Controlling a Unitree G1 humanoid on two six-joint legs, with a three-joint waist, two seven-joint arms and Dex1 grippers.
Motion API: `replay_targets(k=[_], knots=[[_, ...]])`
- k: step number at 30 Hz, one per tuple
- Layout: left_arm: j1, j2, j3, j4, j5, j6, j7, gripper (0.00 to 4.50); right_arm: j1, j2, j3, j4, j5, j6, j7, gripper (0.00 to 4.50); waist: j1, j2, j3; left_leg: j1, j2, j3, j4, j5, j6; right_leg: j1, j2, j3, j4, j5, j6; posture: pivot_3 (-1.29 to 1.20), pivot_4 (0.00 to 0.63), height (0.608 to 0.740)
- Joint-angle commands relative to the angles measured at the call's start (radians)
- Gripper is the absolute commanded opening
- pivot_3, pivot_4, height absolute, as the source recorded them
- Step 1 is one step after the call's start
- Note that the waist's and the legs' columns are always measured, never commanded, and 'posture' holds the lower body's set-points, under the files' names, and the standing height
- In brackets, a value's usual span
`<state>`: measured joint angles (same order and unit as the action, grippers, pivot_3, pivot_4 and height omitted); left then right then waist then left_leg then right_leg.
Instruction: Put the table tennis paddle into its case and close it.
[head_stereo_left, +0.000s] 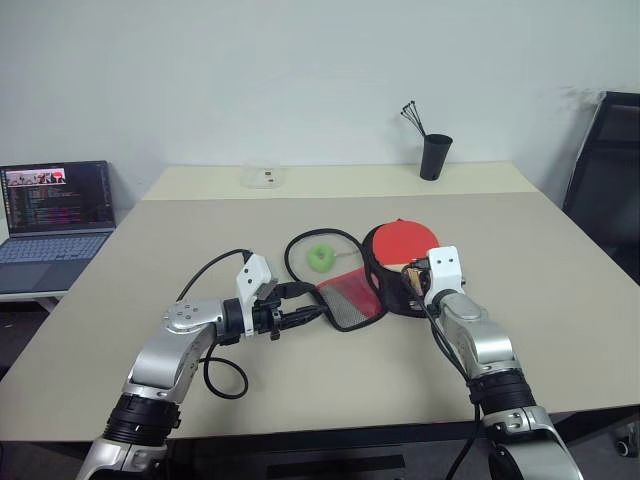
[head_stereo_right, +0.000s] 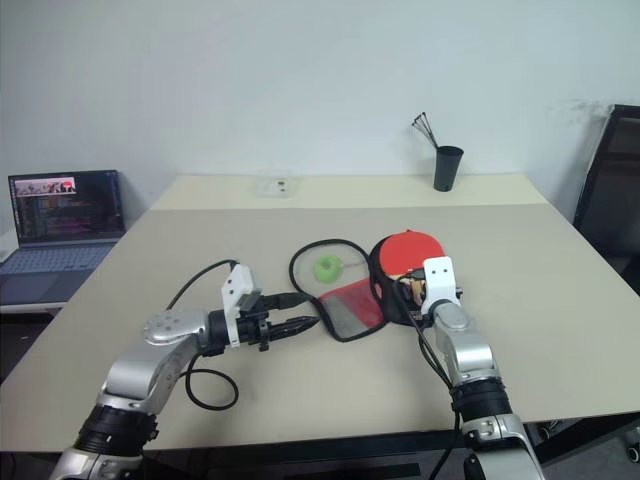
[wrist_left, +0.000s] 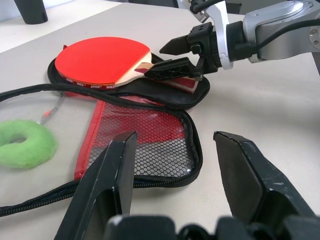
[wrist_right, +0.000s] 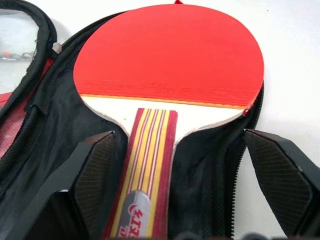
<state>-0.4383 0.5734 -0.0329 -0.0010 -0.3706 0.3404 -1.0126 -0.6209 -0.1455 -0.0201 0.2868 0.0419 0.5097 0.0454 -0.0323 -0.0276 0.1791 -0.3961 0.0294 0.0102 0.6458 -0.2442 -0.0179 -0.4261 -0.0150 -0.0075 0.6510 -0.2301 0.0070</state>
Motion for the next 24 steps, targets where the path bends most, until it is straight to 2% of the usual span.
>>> replay_targets(k=[1,14,17,24], knots=[[-0.01,0.006,0.016,-0.039,-0.008,-0.006,0.005,2.67,-0.009,0.005,0.002,-0.017,-0.005,-0.027,0.009,4.49,0.0,0.0,0.0,0.0,0.0,0.0,0.0,0.0,0.0,0.0,0.0,0.0,0.0,0.0,0.0,0.0,0.15,0.74],[-0.003,0.013,0.017,-0.033,-0.007,-0.013,-0.006,2.67,0.022,0.023,0.015,-0.032,-0.001,0.049,0.033,4.49,0.0,0.0,0.0,0.0,0.0,0.0,0.0,0.0,0.0,0.0,0.0,0.0,0.0,0.0,0.0,0.0,0.15,0.74],[-0.002,0.013,0.016,-0.026,-0.005,-0.02,-0.01,2.67,0.024,0.023,0.018,-0.037,-0.006,0.058,0.035,3.92,0.0,0.0,0.0,0.0,0.0,0.0,0.0,0.0,0.0,0.0,0.0,0.0,0.0,0.0,-0.001,0.0,0.15,0.74],[0.0,0.011,0.014,-0.009,-0.001,-0.037,-0.017,2.67,0.027,0.025,0.009,-0.057,-0.006,0.079,0.028,1.61,0.0,0.0,0.0,0.0,0.0,-0.001,0.0,0.0,0.0,0.0,0.0,-0.001,0.0,0.0,-0.001,0.0,0.15,0.74]])
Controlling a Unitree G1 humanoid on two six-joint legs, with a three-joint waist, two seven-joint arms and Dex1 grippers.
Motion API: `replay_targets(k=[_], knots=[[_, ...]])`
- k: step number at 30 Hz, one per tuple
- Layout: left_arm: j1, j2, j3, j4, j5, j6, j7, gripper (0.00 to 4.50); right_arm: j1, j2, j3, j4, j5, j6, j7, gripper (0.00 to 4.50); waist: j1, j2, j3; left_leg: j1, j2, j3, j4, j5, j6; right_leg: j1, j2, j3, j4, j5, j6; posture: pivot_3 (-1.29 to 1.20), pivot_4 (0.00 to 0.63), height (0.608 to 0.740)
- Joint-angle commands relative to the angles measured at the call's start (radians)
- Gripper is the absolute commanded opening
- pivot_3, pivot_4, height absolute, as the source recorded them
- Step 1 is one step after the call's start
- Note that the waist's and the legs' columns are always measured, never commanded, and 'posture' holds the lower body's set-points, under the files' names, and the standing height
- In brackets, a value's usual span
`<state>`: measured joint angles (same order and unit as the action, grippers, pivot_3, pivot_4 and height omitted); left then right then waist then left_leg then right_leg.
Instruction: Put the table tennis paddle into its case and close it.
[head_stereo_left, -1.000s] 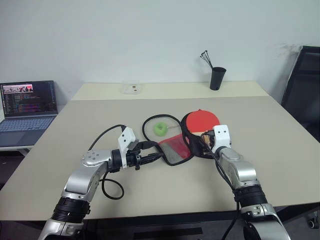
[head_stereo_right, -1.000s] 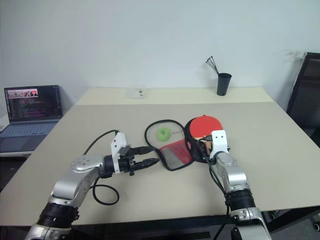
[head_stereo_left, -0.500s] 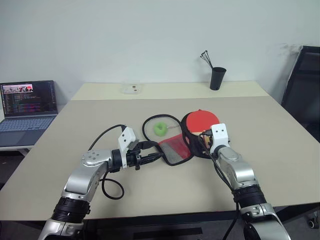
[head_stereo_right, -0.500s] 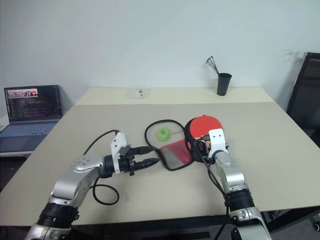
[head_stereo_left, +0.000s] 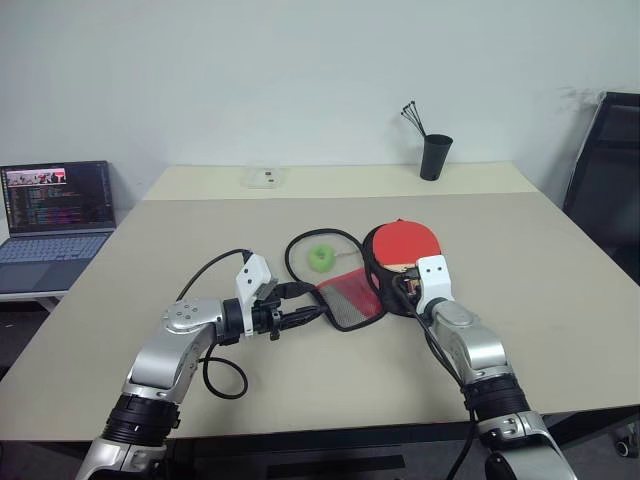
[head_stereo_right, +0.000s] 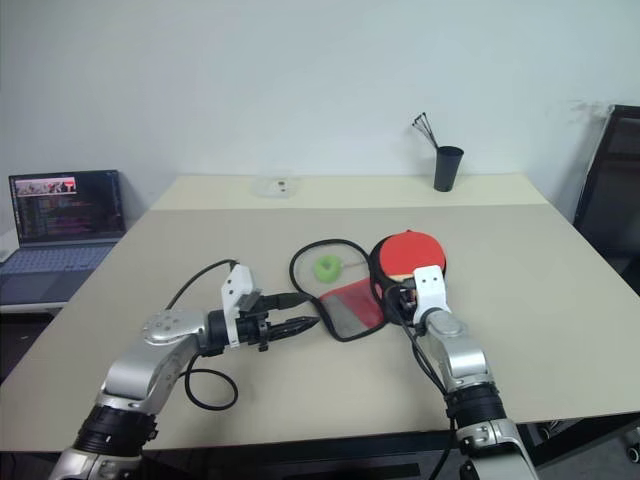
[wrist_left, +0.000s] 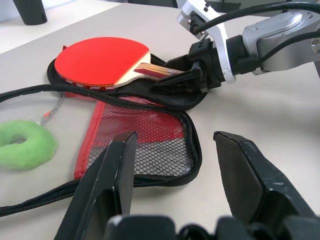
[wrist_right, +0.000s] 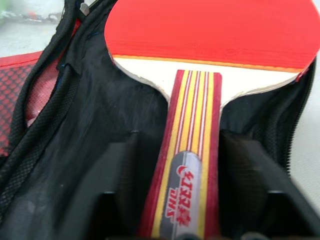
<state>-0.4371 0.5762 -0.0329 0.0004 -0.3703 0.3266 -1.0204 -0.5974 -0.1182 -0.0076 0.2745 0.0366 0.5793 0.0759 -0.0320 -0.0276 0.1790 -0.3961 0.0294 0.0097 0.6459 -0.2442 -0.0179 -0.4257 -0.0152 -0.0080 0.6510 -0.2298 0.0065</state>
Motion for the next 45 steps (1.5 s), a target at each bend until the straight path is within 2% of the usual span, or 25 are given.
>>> replay_targets(k=[1,13,20,29,30,34,38,42,45], knots=[[0.0,0.008,0.014,-0.007,-0.001,-0.027,-0.01,2.67,0.005,-0.004,-0.007,-0.054,-0.001,0.015,-0.004,1.34,0.0,0.0,0.0,0.0,0.0,0.0,0.0,0.0,0.0,0.0,0.0,0.0,0.0,0.0,0.0,0.0,0.15,0.74],[0.009,0.007,0.014,-0.016,0.0,-0.028,-0.01,2.67,0.054,0.027,-0.034,-0.258,0.033,0.185,-0.041,1.35,0.001,0.0,0.0,-0.001,0.0,-0.001,0.0,0.0,0.0,0.0,0.0,-0.001,-0.001,0.0,0.0,0.0,0.15,0.74],[0.002,0.001,0.006,-0.026,0.001,-0.015,-0.002,2.67,0.046,0.043,-0.038,-0.232,0.034,0.174,-0.054,1.35,0.001,0.0,0.0,-0.001,0.0,-0.001,0.0,0.0,0.0,0.0,0.0,-0.001,-0.001,0.0,0.0,0.0,0.15,0.74],[0.009,0.006,0.01,-0.041,-0.003,-0.002,0.013,2.67,0.039,0.049,-0.029,-0.267,0.062,0.176,-0.007,4.31,0.001,0.0,0.0,-0.001,0.0,-0.001,0.0,0.0,0.0,0.0,0.0,-0.001,-0.001,0.0,0.0,0.0,0.15,0.74],[0.01,0.007,0.011,-0.043,-0.003,-0.001,0.015,2.67,0.042,0.047,-0.026,-0.286,0.076,0.184,0.015,4.47,0.001,0.0,0.0,-0.001,0.0,-0.001,0.0,0.0,0.0,0.0,0.0,-0.001,-0.001,0.0,0.0,0.0,0.15,0.74],[0.023,0.023,0.027,-0.031,0.003,0.004,0.022,2.67,0.07,-0.013,-0.01,-0.456,0.187,0.268,0.174,4.47,0.001,0.0,0.0,-0.001,0.0,-0.002,0.0,0.0,0.0,0.0,0.0,-0.001,-0.001,0.0,0.0,0.0,0.15,0.74],[0.015,0.046,0.04,0.046,0.044,-0.022,0.051,2.67,0.098,-0.189,-0.05,-0.658,0.362,0.41,0.382,4.47,0.003,0.0,0.0,-0.001,0.0,-0.005,0.0,0.0,0.0,0.0,-0.001,-0.002,-0.002,0.0,0.001,0.0,0.15,0.74],[-0.013,0.048,0.031,0.145,0.106,-0.07,0.09,2.67,0.088,-0.332,-0.118,-0.737,0.514,0.507,0.507,4.47,0.006,0.0,0.0,-0.001,0.0,-0.005,0.0,0.0,0.0,0.002,-0.002,-0.004,-0.002,0.0,0.001,0.0,0.15,0.74],[-0.059,0.034,0.023,0.246,0.166,-0.084,0.156,2.07,0.085,-0.41,-0.134,-0.753,0.56,0.52,0.555,4.5,0.006,0.0,0.0,0.0,-0.001,-0.004,0.001,0.0,0.0,0.003,-0.001,-0.004,-0.003,0.0,0.001,0.0,0.15,0.74]])
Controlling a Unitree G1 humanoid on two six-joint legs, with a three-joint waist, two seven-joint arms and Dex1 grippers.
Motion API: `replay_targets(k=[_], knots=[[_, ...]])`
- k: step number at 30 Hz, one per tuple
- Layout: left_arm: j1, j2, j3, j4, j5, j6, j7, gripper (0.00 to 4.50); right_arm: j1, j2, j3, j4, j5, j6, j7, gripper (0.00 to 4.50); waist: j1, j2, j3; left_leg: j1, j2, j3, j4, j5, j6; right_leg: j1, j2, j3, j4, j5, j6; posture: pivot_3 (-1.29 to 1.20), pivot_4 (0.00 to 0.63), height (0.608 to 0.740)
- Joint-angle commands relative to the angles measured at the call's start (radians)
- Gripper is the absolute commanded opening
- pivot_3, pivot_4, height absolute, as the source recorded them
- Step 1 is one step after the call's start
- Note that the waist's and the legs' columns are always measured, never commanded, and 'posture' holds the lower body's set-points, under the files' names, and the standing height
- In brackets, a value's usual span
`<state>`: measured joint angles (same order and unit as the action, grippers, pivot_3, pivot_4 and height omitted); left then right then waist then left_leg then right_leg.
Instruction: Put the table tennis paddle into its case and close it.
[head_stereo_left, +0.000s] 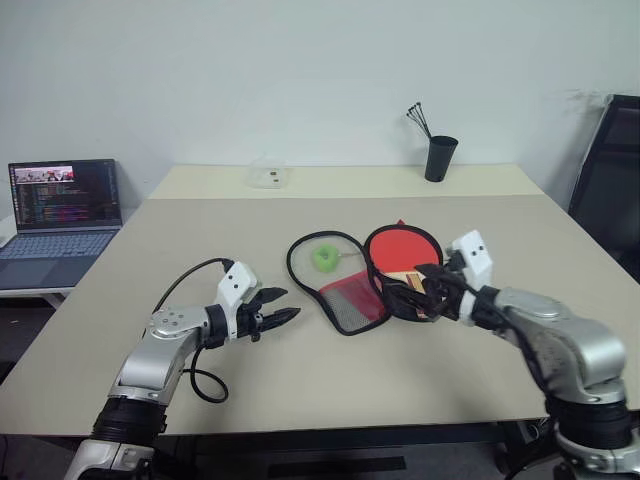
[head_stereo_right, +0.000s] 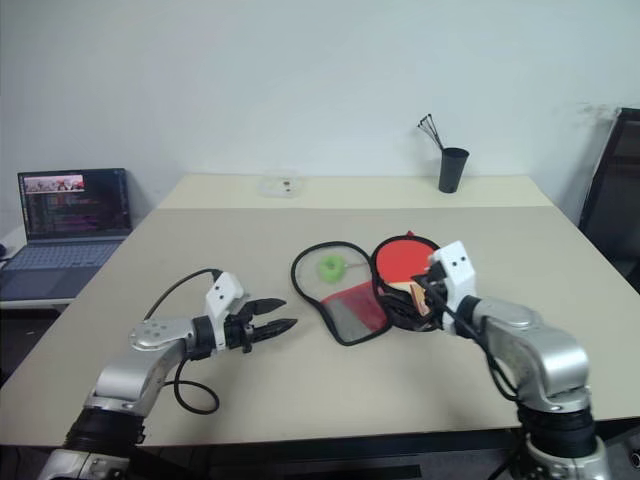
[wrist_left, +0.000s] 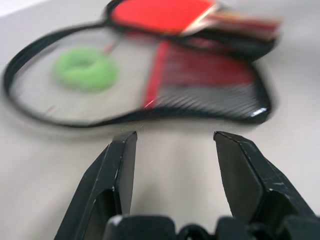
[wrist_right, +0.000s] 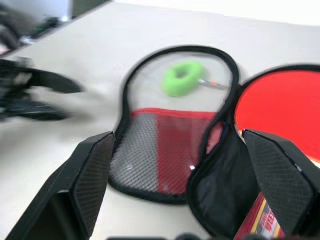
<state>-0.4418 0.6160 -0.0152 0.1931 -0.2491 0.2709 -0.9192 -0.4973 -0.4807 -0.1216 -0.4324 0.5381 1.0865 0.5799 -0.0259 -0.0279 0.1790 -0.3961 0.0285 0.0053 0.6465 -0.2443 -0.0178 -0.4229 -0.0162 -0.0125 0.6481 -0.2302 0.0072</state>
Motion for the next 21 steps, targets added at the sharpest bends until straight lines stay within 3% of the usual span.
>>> replay_targets(k=[1,6,16,21], knots=[[-0.071,-0.013,0.002,0.082,0.056,-0.024,0.068,1.71,-0.016,-0.065,-0.021,-0.047,0.067,0.011,0.058,4.5,0.0,0.0,0.0,0.0,0.0,0.0,0.0,0.0,0.0,0.0,0.0,0.0,0.0,0.0,0.0,0.0,0.15,0.74],[-0.136,-0.062,-0.016,0.179,0.083,-0.026,0.091,0.03,-0.023,-0.073,-0.016,-0.028,0.069,0.0,0.024,4.5,0.0,0.0,0.0,-0.001,0.0,0.001,0.0,0.0,0.0,0.0,0.0,0.001,-0.001,0.0,0.0,0.0,0.15,0.74],[-0.216,-0.151,-0.025,0.33,0.106,-0.05,0.112,0.03,-0.009,-0.073,-0.005,-0.036,0.075,-0.012,-0.014,4.5,0.001,0.0,0.0,-0.001,-0.001,0.001,0.0,0.0,0.0,0.0,0.0,0.0,0.0,0.0,0.0,0.0,0.15,0.74],[-0.32,-0.247,-0.036,0.461,0.118,-0.108,0.132,0.03,0.001,-0.089,-0.005,-0.032,0.074,-0.022,-0.012,4.5,0.007,-0.001,0.0,-0.002,-0.001,0.0,0.001,0.0,0.0,0.0,-0.001,0.0,0.0,0.0,0.001,0.0,0.15,0.74]])
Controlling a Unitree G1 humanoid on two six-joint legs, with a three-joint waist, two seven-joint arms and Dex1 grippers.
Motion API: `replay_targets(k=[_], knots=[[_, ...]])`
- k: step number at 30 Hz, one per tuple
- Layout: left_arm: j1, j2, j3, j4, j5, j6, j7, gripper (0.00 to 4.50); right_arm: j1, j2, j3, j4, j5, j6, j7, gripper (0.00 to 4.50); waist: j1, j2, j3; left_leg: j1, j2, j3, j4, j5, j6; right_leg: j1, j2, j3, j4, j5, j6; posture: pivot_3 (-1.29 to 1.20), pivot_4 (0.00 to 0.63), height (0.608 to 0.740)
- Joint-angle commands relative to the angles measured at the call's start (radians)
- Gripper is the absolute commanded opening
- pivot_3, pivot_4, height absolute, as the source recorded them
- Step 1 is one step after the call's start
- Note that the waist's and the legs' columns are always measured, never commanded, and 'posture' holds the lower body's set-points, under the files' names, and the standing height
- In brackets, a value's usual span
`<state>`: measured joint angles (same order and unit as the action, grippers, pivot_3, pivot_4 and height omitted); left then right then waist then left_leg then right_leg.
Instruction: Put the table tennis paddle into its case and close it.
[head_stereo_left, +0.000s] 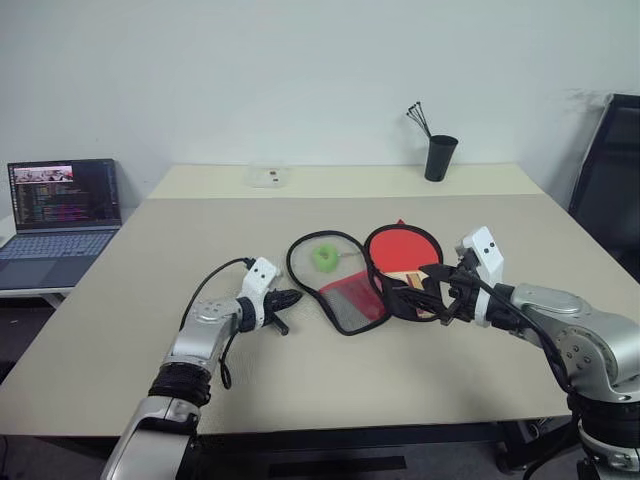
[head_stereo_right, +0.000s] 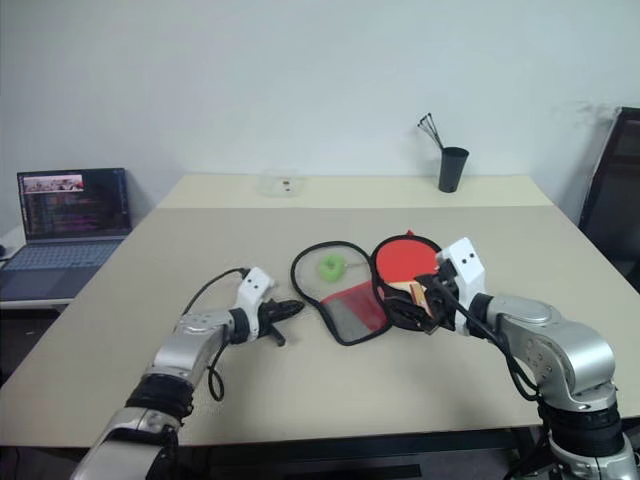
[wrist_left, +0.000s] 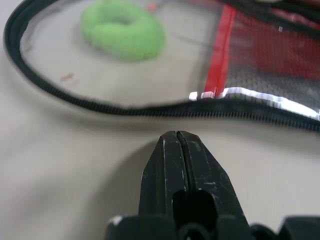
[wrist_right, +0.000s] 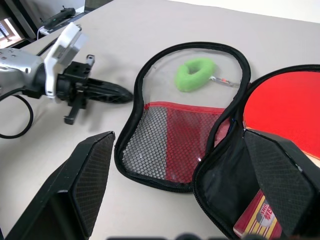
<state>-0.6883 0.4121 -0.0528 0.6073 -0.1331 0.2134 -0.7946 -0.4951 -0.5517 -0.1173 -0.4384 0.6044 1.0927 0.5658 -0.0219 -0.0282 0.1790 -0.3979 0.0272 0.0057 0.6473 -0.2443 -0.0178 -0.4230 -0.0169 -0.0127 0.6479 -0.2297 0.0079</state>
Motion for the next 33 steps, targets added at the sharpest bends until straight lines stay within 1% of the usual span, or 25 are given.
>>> replay_targets(k=[1,5,9,13,18,21,25,28,33], knots=[[-0.093,-0.058,-0.004,0.075,0.008,-0.064,0.005,0.03,0.001,-0.021,-0.009,-0.025,0.007,-0.03,0.003,4.5,0.005,0.0,0.0,0.0,0.0,0.0,0.0,0.0,0.0,0.0,0.0,0.0,0.0,0.0,0.0,0.0,0.15,0.74],[-0.175,-0.097,-0.027,0.172,0.039,-0.12,-0.017,0.03,0.015,-0.041,-0.016,-0.024,0.006,-0.037,0.007,4.5,0.012,0.0,0.0,0.0,-0.002,0.001,0.0,0.0,0.0,0.0,0.0,0.0,-0.001,0.0,0.0,0.0,0.15,0.74],[-0.272,-0.137,-0.043,0.237,0.058,-0.168,-0.036,0.03,0.053,-0.086,-0.046,-0.019,0.008,-0.043,0.016,4.5,0.018,-0.001,0.0,-0.001,-0.002,0.0,0.0,0.0,0.0,0.0,0.001,-0.001,-0.001,0.0,0.0,0.0,0.15,0.74],[-0.399,-0.217,-0.059,0.322,0.07,-0.206,-0.066,0.03,0.105,-0.147,-0.104,0.0,0.007,-0.048,0.025,4.5,0.024,-0.002,0.001,-0.002,-0.004,0.0,0.0,0.0,0.0,0.0,0.001,-0.001,-0.002,0.0,0.0,0.0,0.15,0.74],[-0.555,-0.311,-0.068,0.497,0.116,-0.276,-0.023,0.03,0.151,-0.202,-0.175,0.02,-0.007,-0.057,0.009,4.5,0.023,-0.002,0.001,-0.002,-0.006,0.001,0.0,0.0,0.0,0.0,0.0,-0.001,-0.003,0.001,0.001,0.0,0.15,0.74],[-0.615,-0.35,-0.065,0.573,0.138,-0.307,0.005,0.03,0.164,-0.212,-0.196,0.023,-0.011,-0.06,-0.004,4.5,0.017,-0.002,0.001,-0.002,-0.005,0.001,0.0,0.0,0.0,0.0,0.0,0.0,-0.003,0.0,0.001,0.0,0.15,0.74],[-0.655,-0.374,-0.06,0.632,0.169,-0.341,0.055,0.03,0.176,-0.201,-0.209,0.012,-0.011,-0.057,-0.028,4.5,0.012,-0.002,0.001,0.0,-0.003,0.003,0.0,0.0,0.0,0.0,0.003,0.0,-0.002,0.0,0.001,0.0,0.15,0.74],[-0.66,-0.379,-0.038,0.64,0.162,-0.352,0.065,0.03,0.177,-0.188,-0.201,0.027,-0.027,-0.072,-0.05,4.5,0.012,-0.002,0.001,0.0,-0.002,0.002,0.0,0.0,0.0,0.0,0.004,0.0,-0.001,0.0,0.001,0.0,0.15,0.74],[-0.596,-0.33,0.003,0.578,0.113,-0.363,-0.05,0.03,0.106,-0.114,-0.152,0.124,-0.052,-0.121,-0.084,4.5,0.009,-0.002,0.001,0.0,-0.002,0.004,0.0,0.0,0.0,0.0,0.004,0.0,-0.002,0.0,0.001,0.0,0.15,0.74]])
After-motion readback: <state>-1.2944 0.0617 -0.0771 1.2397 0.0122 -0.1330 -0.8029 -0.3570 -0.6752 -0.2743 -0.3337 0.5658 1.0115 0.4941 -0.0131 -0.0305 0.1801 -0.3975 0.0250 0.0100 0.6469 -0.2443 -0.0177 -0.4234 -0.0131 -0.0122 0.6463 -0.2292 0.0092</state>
